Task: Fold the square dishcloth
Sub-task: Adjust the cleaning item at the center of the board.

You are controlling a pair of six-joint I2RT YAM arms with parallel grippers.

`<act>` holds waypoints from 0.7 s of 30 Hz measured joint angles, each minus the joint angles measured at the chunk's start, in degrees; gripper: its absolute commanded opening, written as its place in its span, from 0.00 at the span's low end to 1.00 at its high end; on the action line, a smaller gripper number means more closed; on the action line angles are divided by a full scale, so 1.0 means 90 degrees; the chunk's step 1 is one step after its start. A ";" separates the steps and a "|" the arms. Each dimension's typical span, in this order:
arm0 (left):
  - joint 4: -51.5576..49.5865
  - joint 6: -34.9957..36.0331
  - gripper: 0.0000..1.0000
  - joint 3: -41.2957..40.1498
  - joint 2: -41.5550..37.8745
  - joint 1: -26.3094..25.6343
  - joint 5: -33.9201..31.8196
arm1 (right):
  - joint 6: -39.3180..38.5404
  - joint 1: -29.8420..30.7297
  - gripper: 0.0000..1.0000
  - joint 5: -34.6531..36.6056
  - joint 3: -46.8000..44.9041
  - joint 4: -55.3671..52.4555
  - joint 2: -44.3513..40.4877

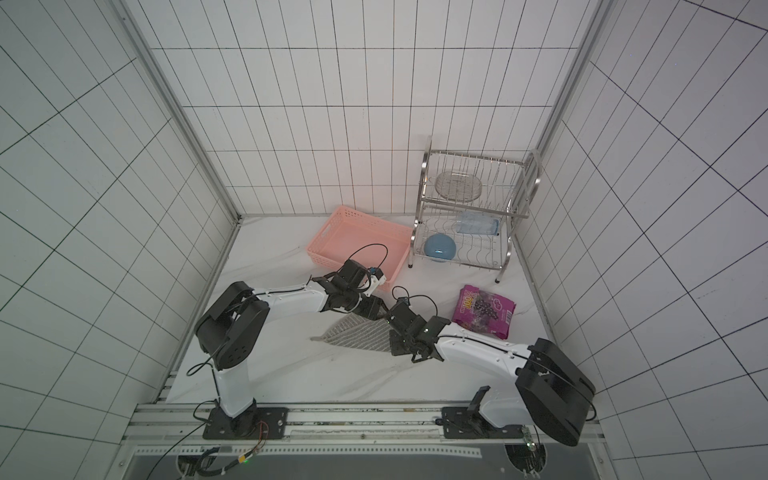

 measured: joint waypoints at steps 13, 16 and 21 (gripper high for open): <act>-0.0032 0.0119 0.56 0.0015 0.0199 0.0024 0.0032 | 0.0002 0.0000 0.00 0.0000 0.0000 0.0061 0.0000; -0.0066 0.0163 0.46 0.0015 0.0199 0.0024 0.0032 | 0.0002 0.0000 0.00 0.0000 0.0000 0.0068 0.0000; -0.0146 0.0209 0.32 0.0007 0.0199 0.0022 0.0121 | 0.0005 0.0000 0.00 0.0002 0.0000 0.0068 0.0000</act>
